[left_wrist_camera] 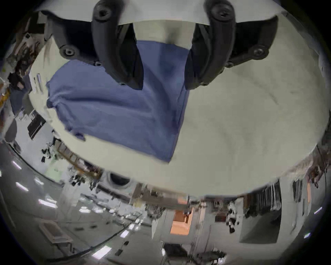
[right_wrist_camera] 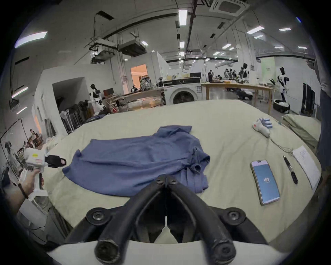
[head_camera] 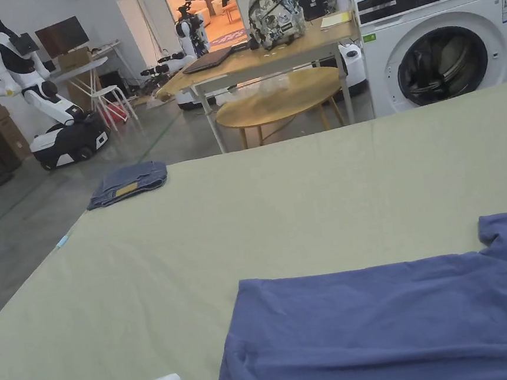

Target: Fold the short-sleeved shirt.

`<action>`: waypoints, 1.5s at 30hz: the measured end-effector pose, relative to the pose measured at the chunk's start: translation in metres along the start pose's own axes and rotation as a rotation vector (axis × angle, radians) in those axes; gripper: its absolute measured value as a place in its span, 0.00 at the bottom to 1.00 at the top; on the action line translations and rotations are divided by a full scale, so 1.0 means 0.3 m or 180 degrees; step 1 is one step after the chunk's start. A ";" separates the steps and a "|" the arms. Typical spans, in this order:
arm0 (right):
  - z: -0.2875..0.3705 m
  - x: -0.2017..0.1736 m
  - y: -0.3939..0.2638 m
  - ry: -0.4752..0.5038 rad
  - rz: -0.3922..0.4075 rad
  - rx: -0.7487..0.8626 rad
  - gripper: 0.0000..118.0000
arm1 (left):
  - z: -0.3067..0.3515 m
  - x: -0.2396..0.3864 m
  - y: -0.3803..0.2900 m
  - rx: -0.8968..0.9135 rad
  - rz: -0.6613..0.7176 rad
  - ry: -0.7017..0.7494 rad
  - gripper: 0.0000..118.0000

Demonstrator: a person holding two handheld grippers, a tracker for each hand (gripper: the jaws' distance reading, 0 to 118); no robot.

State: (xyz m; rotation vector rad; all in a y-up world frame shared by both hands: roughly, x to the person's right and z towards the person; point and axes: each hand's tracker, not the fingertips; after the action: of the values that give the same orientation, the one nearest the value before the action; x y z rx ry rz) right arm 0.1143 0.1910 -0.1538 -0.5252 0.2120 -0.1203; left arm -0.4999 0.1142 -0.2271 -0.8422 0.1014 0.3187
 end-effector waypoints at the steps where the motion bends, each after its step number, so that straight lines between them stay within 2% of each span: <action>1: 0.004 0.010 -0.007 -0.0029 -0.0013 -0.0021 0.00 | -0.065 -0.011 -0.013 -0.0227 -0.0019 0.0051 0.23; 2: 0.008 0.017 -0.013 -0.0060 -0.0019 -0.0043 0.00 | -0.089 0.001 -0.039 -0.0304 -0.0087 0.0079 0.08; 3: 0.009 0.024 -0.017 -0.0107 -0.0023 -0.0060 0.00 | -0.072 0.019 -0.045 -0.0179 -0.0188 0.0145 0.00; 4: 0.008 0.031 -0.020 -0.0135 -0.0032 -0.0070 0.00 | -0.062 0.033 -0.021 -0.0035 -0.0290 0.0099 0.00; 5: 0.003 0.042 -0.022 -0.0142 -0.0065 -0.0082 0.00 | -0.064 0.042 -0.005 -0.0146 -0.0335 0.0158 0.00; 6: -0.005 0.050 -0.022 -0.0142 -0.0110 -0.0087 0.15 | -0.068 0.042 0.002 -0.0155 -0.0307 0.0072 0.00; 7: -0.026 0.063 -0.017 -0.0119 -0.0193 -0.0091 0.38 | -0.057 0.075 -0.019 -0.0224 -0.0229 -0.0110 0.00; 8: -0.052 0.072 -0.008 -0.0119 -0.0270 -0.0100 0.58 | -0.069 0.085 -0.026 -0.0207 -0.0297 0.0089 0.00; 9: -0.088 0.075 0.007 -0.0200 -0.0370 -0.0170 0.60 | -0.079 0.090 -0.027 -0.0217 -0.0436 0.0123 0.00; 11: -0.184 0.095 0.029 -0.0354 -0.0543 -0.0333 0.60 | -0.046 0.130 -0.035 -0.0204 -0.0420 0.0144 0.00; 14: -0.364 0.162 0.006 -0.0446 -0.0953 -0.0571 0.47 | -0.042 0.125 -0.032 -0.0214 -0.0355 0.0114 0.00; 16: -0.477 0.180 -0.020 -0.0680 -0.0958 -0.0870 0.41 | -0.009 0.136 -0.039 -0.0204 -0.0237 0.0039 0.00; 17: -0.518 0.184 -0.048 -0.0584 -0.0922 -0.1009 0.37 | -0.008 0.135 -0.040 -0.0197 -0.0169 0.0012 0.00; 18: -0.533 0.175 -0.070 -0.0585 -0.0845 -0.1074 0.22 | -0.005 0.135 -0.043 -0.0187 -0.0137 -0.0005 0.00; 19: -0.518 0.153 -0.081 -0.0766 -0.0604 -0.0906 0.06 | 0.015 0.135 -0.044 -0.0179 -0.0123 -0.0014 0.00; 23: -0.452 0.149 -0.049 -0.0708 -0.0629 -0.0847 0.05 | 0.002 0.117 -0.049 -0.0133 -0.0163 -0.0005 0.00; 26: -0.438 0.175 -0.032 -0.0566 -0.0792 -0.0832 0.04 | 0.028 0.113 -0.044 -0.0103 -0.0172 -0.0059 0.00; 30: -0.365 0.134 0.037 -0.0611 -0.0681 -0.0640 0.04 | 0.194 0.159 -0.028 0.0496 -0.0303 -0.0107 0.00; 32: -0.327 0.123 0.070 -0.0623 -0.0622 -0.0577 0.04 | 0.251 0.177 0.000 0.0422 -0.0310 -0.0073 0.00; 34: -0.286 0.120 0.085 -0.0579 -0.0647 -0.0484 0.04 | 0.321 0.186 -0.006 0.0627 -0.0219 -0.0202 0.00; 35: -0.260 0.118 0.085 -0.0596 -0.0642 -0.0480 0.04 | 0.292 0.112 -0.012 0.0549 -0.0220 -0.0210 0.00; 40: -0.107 0.142 0.021 -0.0747 -0.0507 -0.0528 0.04 | 0.374 0.081 -0.125 0.0550 -0.0274 -0.0143 0.00; 45: 0.023 0.172 -0.096 -0.0916 -0.0587 -0.0660 0.04 | 0.415 0.057 -0.294 0.0296 -0.0045 -0.0283 0.00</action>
State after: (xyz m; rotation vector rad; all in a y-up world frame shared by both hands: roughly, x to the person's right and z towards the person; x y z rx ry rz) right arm 0.1642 0.1611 -0.1420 -0.7610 -0.1072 -0.2015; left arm -0.4603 0.1564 -0.0848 -0.7353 0.0271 0.3353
